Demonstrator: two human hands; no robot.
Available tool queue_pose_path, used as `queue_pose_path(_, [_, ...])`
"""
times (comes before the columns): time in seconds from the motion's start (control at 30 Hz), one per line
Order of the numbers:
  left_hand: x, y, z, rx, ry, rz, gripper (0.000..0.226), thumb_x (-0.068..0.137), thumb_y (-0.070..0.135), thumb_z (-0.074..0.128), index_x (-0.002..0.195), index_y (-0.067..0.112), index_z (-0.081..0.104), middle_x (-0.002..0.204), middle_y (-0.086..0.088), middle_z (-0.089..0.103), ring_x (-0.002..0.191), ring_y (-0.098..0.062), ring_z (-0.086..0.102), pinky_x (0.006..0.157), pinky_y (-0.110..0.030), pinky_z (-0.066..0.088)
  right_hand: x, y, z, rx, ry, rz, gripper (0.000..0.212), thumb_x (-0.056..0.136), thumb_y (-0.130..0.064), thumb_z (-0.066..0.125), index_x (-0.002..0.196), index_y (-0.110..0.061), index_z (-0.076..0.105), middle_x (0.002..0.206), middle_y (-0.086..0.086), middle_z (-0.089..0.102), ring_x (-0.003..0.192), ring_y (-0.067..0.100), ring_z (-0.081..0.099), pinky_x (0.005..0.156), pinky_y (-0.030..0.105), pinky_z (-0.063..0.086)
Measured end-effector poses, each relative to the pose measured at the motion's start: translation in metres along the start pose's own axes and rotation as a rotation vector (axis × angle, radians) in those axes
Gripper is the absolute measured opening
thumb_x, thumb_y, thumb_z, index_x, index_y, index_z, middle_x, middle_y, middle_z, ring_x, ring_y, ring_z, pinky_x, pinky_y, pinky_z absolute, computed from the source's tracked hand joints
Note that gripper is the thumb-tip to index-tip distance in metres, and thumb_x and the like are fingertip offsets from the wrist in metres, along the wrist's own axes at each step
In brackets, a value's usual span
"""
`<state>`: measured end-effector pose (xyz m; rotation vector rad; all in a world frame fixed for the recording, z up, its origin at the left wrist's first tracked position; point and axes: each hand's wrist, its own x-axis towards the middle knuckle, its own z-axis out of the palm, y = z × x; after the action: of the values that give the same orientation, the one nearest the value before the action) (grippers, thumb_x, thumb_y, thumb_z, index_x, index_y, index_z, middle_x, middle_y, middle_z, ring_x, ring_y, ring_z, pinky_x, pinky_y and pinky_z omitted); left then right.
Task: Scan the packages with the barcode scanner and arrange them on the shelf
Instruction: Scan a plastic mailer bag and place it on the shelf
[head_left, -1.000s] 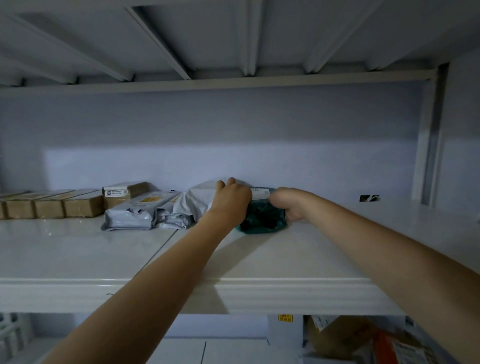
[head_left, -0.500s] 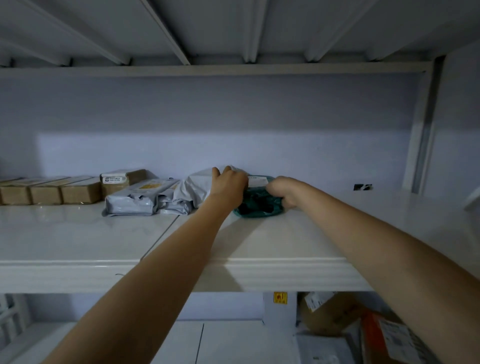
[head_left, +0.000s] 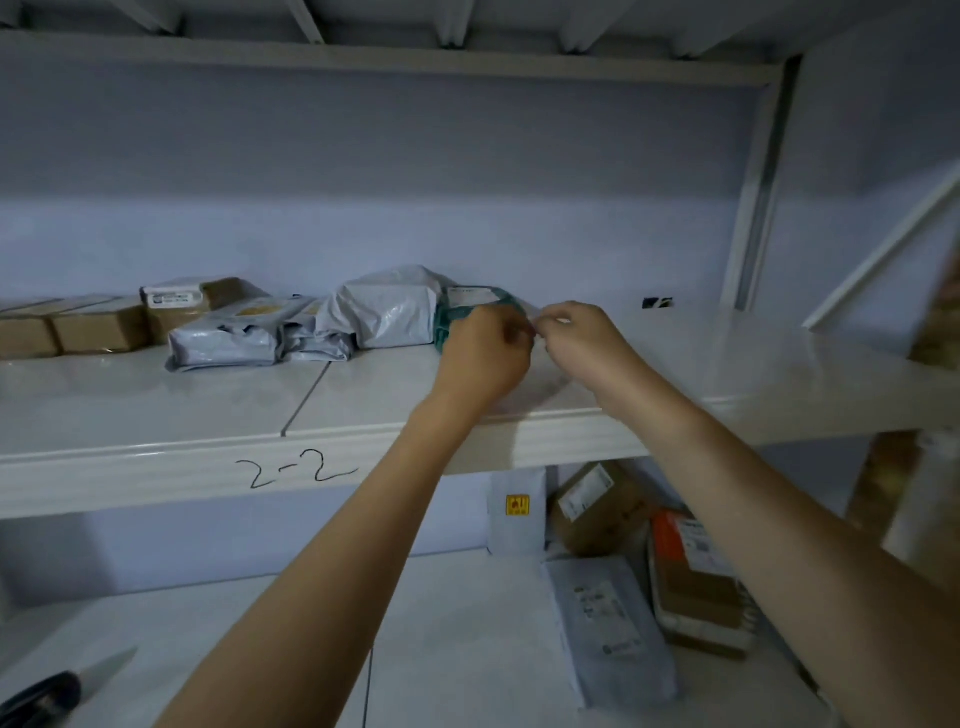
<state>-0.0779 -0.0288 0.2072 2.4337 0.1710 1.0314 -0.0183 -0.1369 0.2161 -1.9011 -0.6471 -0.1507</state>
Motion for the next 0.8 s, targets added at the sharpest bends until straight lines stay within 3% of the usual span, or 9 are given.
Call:
queue_pose_path(0.1, [-0.023, 0.019, 0.005, -0.102, 0.006, -0.025, 0.026, 0.09, 0.009, 0.053, 0.101, 0.014, 0.076, 0.099, -0.003, 0.075, 0.093, -0.018, 0.067, 0.078, -0.023, 0.049, -0.028, 0.012, -0.018, 0.097, 0.023, 0.021, 0.026, 0.099, -0.023, 0.05, 0.116, -0.019, 0.069, 0.118, 0.002, 0.069, 0.105, 0.022, 0.066, 0.093, 0.04, 0.054])
queue_pose_path(0.2, [-0.051, 0.043, 0.005, -0.204, 0.031, -0.031, 0.029, 0.085, -0.002, 0.049, 0.086, 0.014, 0.074, 0.085, 0.0, 0.073, 0.08, -0.012, 0.065, 0.071, -0.02, 0.048, -0.058, 0.026, -0.041, 0.201, 0.048, -0.014, 0.024, 0.099, -0.013, 0.049, 0.102, -0.017, 0.073, 0.102, 0.002, 0.073, 0.092, 0.018, 0.072, 0.09, 0.039, 0.059])
queue_pose_path(0.33, [-0.1, 0.071, 0.024, -0.294, -0.194, 0.011, 0.038, 0.074, -0.011, 0.044, 0.071, 0.016, 0.071, 0.065, 0.007, 0.066, 0.068, -0.014, 0.062, 0.072, -0.025, 0.053, -0.101, 0.057, -0.071, 0.258, 0.043, -0.039, 0.037, 0.098, -0.007, 0.049, 0.077, -0.025, 0.074, 0.072, -0.009, 0.074, 0.073, 0.006, 0.071, 0.061, 0.017, 0.057])
queue_pose_path(0.43, [-0.128, 0.077, 0.055, -0.265, -0.326, -0.059, 0.037, 0.078, -0.012, 0.043, 0.078, 0.008, 0.074, 0.075, 0.0, 0.07, 0.075, -0.015, 0.064, 0.074, -0.021, 0.049, -0.123, 0.093, -0.073, 0.232, 0.013, 0.058, 0.04, 0.098, -0.007, 0.05, 0.072, -0.028, 0.072, 0.069, -0.011, 0.073, 0.068, 0.006, 0.07, 0.057, 0.018, 0.057])
queue_pose_path(0.57, [-0.156, 0.061, 0.097, -0.265, -0.391, -0.243, 0.037, 0.081, -0.009, 0.044, 0.087, 0.01, 0.075, 0.095, -0.012, 0.075, 0.089, -0.025, 0.068, 0.081, -0.028, 0.054, -0.134, 0.147, -0.061, 0.194, -0.024, 0.243, 0.036, 0.098, -0.009, 0.05, 0.074, -0.024, 0.072, 0.079, 0.001, 0.074, 0.069, 0.013, 0.072, 0.063, 0.028, 0.061])
queue_pose_path(0.63, [-0.167, 0.043, 0.118, -0.311, -0.413, -0.392, 0.034, 0.084, -0.005, 0.045, 0.086, 0.014, 0.072, 0.099, -0.014, 0.073, 0.089, -0.027, 0.067, 0.077, -0.03, 0.052, -0.135, 0.175, -0.051, 0.19, -0.041, 0.346, 0.03, 0.098, -0.011, 0.051, 0.079, -0.02, 0.072, 0.087, 0.007, 0.075, 0.081, 0.022, 0.073, 0.075, 0.037, 0.062])
queue_pose_path(0.73, [-0.178, 0.011, 0.15, -0.458, -0.429, -0.644, 0.025, 0.091, -0.001, 0.046, 0.099, 0.002, 0.07, 0.099, -0.02, 0.068, 0.076, -0.028, 0.059, 0.067, -0.031, 0.048, -0.132, 0.214, -0.033, 0.196, -0.081, 0.483, 0.019, 0.101, -0.02, 0.05, 0.102, -0.016, 0.069, 0.102, 0.01, 0.072, 0.09, 0.024, 0.069, 0.081, 0.038, 0.06])
queue_pose_path(0.8, [-0.18, -0.012, 0.169, -0.562, -0.446, -0.806, 0.024, 0.096, 0.001, 0.046, 0.112, -0.005, 0.064, 0.09, -0.019, 0.063, 0.065, -0.025, 0.054, 0.058, -0.028, 0.045, -0.127, 0.237, -0.023, 0.197, -0.089, 0.573, 0.026, 0.102, -0.026, 0.048, 0.113, -0.011, 0.066, 0.102, 0.011, 0.07, 0.091, 0.025, 0.067, 0.082, 0.036, 0.059])
